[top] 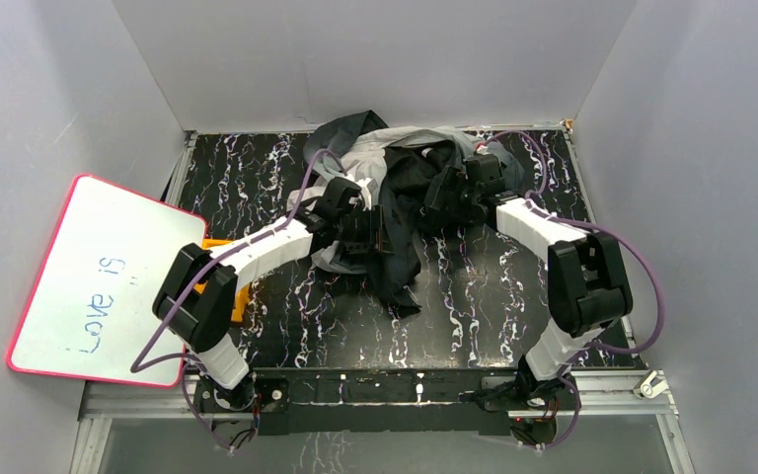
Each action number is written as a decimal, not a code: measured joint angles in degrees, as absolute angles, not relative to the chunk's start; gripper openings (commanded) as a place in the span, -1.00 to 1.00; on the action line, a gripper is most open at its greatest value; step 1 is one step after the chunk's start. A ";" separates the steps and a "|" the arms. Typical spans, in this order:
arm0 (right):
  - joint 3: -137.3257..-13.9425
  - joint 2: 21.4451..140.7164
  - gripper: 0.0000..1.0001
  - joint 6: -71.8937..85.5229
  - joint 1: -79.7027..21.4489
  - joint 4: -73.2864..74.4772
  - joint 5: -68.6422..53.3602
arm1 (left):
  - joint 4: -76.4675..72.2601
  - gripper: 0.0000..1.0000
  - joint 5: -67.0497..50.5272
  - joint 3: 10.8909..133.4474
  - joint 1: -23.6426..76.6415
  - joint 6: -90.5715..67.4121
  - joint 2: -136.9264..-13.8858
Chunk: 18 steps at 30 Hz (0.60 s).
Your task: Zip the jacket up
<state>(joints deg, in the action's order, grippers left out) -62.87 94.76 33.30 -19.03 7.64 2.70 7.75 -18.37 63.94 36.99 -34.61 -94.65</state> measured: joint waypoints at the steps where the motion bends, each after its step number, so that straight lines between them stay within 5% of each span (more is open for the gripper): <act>1: -63.13 95.70 0.79 33.58 -19.03 7.33 2.39 | 7.92 -0.54 -18.06 64.51 36.99 -34.52 -95.11; 4: -64.10 97.97 0.65 34.52 -19.03 6.39 1.04 | 9.21 -1.00 -16.03 66.54 36.95 -33.82 -96.01; 7: -64.58 98.78 0.27 35.24 -19.03 5.50 -0.47 | 10.20 -1.00 -14.17 67.94 36.42 -33.26 -96.14; 13: -67.29 99.13 -0.91 35.44 -18.85 5.45 -2.22 | 11.84 -1.00 -14.31 68.49 30.28 -33.08 -95.74; 18: -69.73 98.91 -1.00 35.53 -18.15 5.96 -3.05 | 14.87 -1.00 -14.87 68.53 20.34 -32.42 -91.15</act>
